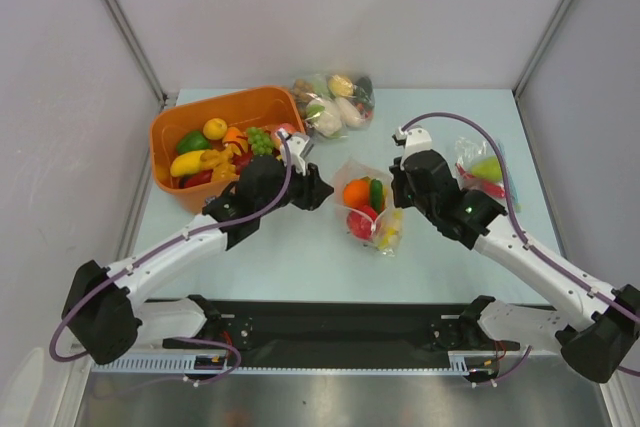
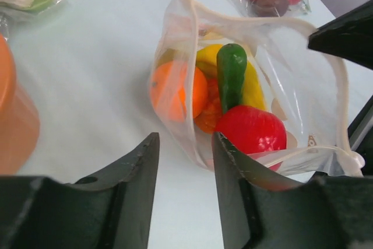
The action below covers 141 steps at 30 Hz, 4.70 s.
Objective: Open the zip-top bag and remove the fake food
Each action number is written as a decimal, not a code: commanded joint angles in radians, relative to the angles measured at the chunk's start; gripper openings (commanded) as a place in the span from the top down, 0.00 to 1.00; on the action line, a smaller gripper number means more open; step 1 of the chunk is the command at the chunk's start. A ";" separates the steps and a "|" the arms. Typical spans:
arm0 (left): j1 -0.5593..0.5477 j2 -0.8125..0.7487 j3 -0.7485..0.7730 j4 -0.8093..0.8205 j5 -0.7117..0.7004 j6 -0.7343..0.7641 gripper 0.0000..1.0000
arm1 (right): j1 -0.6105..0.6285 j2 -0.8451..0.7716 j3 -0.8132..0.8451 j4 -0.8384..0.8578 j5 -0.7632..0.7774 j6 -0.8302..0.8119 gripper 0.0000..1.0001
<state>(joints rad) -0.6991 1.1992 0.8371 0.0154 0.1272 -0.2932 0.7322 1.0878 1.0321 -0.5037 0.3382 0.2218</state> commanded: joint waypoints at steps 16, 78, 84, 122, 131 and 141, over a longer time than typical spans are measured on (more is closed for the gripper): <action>-0.169 0.118 0.065 0.176 0.222 0.282 0.50 | 0.024 -0.035 -0.017 0.053 -0.094 0.067 1.00; -0.376 0.370 0.166 0.046 -0.165 -0.084 0.29 | 0.049 -0.203 -0.124 0.016 -0.074 0.097 1.00; -0.396 0.401 0.169 0.040 -0.198 -0.081 0.26 | 0.047 -0.201 -0.126 0.019 -0.077 0.096 1.00; -0.404 0.243 0.137 0.035 -0.193 -0.038 0.84 | 0.041 -0.166 -0.172 0.053 -0.047 0.076 1.00; -0.404 0.160 0.146 -0.008 -0.221 -0.023 0.84 | 0.038 -0.183 -0.185 0.042 -0.042 0.083 1.00; -0.390 0.014 0.145 -0.086 -0.161 -0.018 0.85 | 0.029 -0.201 -0.181 0.027 -0.025 0.073 1.00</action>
<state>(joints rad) -1.0969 1.2968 0.9707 -0.0841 -0.0677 -0.3206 0.7719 0.9043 0.8467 -0.4877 0.2790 0.3088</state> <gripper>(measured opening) 0.541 0.011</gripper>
